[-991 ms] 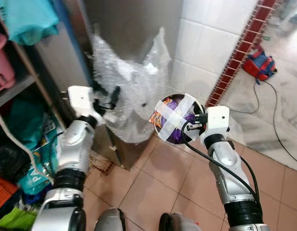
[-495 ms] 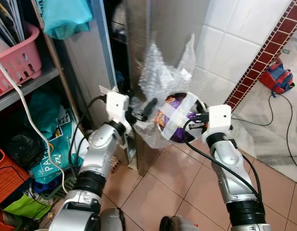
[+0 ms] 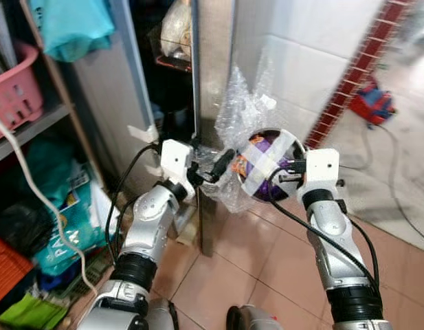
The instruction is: Restocking fridge
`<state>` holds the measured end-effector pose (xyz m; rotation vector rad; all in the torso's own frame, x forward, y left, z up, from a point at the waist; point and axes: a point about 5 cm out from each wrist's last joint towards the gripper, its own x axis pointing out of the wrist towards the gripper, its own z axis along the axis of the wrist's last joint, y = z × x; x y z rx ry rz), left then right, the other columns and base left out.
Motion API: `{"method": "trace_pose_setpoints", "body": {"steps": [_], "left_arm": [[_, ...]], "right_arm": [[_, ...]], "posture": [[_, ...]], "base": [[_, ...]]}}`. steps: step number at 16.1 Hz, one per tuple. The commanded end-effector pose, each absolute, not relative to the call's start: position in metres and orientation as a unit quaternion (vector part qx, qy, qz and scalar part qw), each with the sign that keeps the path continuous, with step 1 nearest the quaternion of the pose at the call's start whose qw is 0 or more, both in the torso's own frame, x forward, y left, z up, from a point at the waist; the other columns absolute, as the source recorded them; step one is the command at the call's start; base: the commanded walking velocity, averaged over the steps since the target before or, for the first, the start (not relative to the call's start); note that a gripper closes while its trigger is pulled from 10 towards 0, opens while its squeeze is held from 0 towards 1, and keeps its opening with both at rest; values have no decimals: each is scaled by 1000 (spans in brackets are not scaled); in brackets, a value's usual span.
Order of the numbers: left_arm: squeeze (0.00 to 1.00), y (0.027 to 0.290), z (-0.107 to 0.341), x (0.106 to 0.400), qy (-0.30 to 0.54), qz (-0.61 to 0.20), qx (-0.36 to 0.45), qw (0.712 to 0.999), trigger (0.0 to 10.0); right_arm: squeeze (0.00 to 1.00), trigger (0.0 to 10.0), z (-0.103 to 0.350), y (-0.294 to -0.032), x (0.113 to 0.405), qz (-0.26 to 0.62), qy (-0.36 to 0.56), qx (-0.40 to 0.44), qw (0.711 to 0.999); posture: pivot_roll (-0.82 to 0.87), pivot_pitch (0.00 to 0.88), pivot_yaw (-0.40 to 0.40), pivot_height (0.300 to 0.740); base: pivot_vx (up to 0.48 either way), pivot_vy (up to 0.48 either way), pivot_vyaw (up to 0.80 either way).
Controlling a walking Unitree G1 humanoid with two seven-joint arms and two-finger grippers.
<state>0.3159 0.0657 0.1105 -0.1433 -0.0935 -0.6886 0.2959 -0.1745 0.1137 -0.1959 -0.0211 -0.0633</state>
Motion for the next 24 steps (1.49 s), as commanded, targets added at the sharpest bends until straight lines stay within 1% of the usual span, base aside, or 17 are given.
{"method": "trace_pose_setpoints", "body": {"steps": [1, 2, 5, 7, 8, 13, 15, 18, 20, 23, 24], "left_arm": [[0, 50, 95, 310, 2, -366, -60, 929, 10000], [0, 50, 96, 310, 2, -366, -60, 929, 10000], [0, 50, 95, 310, 3, -367, -58, 928, 10000], [0, 50, 95, 311, 5, -370, -54, 927, 10000], [0, 50, 95, 311, 5, -371, -52, 927, 10000], [0, 51, 96, 315, 9, -368, -41, 929, 10000], [0, 53, 94, 316, 13, -361, -31, 932, 10000], [0, 62, 93, 325, 13, -290, 5, 957, 10000], [0, 70, 94, 329, 11, -266, 5, 964, 10000], [0, 95, 95, 335, 8, -210, 5, 978, 10000], [0, 113, 93, 339, 13, -165, 2, 986, 10000]], "right_arm": [[0, 10000, 119, -185, 295, -65, -20, -109, 992], [0, 10000, 118, -189, 295, -80, -14, -102, 991], [0, 10000, 113, -198, 291, -103, -1, -106, 989], [0, 10000, 110, -197, 290, -111, 5, -102, 989], [0, 10000, 111, -195, 290, -114, 3, -101, 988], [0, 10000, 109, -194, 291, -125, 7, -95, 988], [0, 10000, 108, -193, 290, -124, 7, -91, 988], [0, 10000, 108, -189, 290, -114, 5, -75, 991], [0, 10000, 108, -185, 291, -101, 1, -64, 993], [0, 10000, 110, -176, 291, -62, -5, -55, 997], [0, 10000, 110, -172, 292, -50, -6, -43, 998]], "posture": [[-20, 89, -32, 740], [-21, 76, -29, 740], [-24, 74, -15, 740], [-25, 86, -4, 740], [-25, 75, -1, 740], [-18, 77, 12, 740], [-18, 77, 17, 740], [-16, 80, 23, 740], [-15, 80, 25, 740], [-12, 77, 26, 740], [-11, 73, 26, 740]], "base": [[0, -266, -463], [0, -382, -800], [0, -359, -800], [0, -332, -697], [0, -319, -563], [0, -278, -539], [0, 0, -225], [0, 0, 0], [0, 0, 0], [0, 0, 0], [0, 0, 0]]}}
